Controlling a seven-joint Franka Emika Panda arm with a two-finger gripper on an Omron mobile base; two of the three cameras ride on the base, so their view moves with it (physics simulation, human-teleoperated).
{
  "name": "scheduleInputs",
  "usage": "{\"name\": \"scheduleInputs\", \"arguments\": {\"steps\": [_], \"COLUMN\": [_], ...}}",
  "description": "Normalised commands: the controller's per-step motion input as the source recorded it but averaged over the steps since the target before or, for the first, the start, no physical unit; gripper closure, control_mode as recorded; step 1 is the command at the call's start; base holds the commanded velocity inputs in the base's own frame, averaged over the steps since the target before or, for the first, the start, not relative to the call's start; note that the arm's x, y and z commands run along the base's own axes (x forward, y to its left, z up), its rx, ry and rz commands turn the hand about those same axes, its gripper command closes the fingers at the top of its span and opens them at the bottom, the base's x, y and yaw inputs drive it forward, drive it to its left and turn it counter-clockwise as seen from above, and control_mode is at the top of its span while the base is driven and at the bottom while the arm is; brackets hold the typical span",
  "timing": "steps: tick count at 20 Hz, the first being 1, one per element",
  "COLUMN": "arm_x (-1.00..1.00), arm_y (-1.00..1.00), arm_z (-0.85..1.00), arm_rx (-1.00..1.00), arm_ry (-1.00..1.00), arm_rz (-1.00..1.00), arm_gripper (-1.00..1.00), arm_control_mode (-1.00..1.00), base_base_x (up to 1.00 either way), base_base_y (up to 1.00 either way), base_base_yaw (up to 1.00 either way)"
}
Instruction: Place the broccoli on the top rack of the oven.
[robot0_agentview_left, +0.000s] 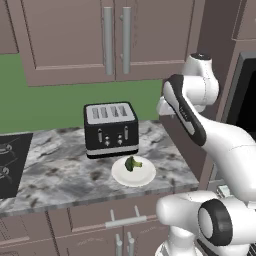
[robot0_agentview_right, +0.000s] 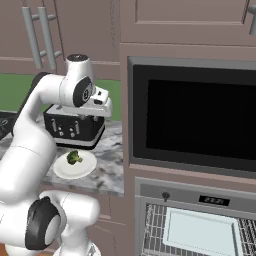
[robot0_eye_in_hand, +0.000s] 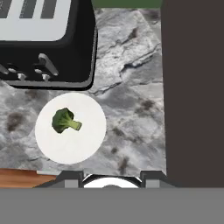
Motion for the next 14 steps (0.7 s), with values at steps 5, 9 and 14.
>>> {"name": "scheduleInputs", "arguments": {"steps": [5,9,14], "arm_x": [0.12,0.54,0.27], "arm_y": [0.24,1.00,0.84], "arm_z": [-0.05,-0.89,-0.97], "arm_rx": [0.00,-0.08,-0.04], "arm_ry": [0.04,0.10,0.07], "arm_rz": [0.10,0.30,0.26], "arm_gripper": [-1.00,-1.00,-1.00], "arm_control_mode": [-1.00,-1.00,-1.00], "base_base_x": [0.00,0.00,0.00], "base_base_y": [0.00,0.00,0.00], "base_base_yaw": [0.00,0.00,0.00]}}
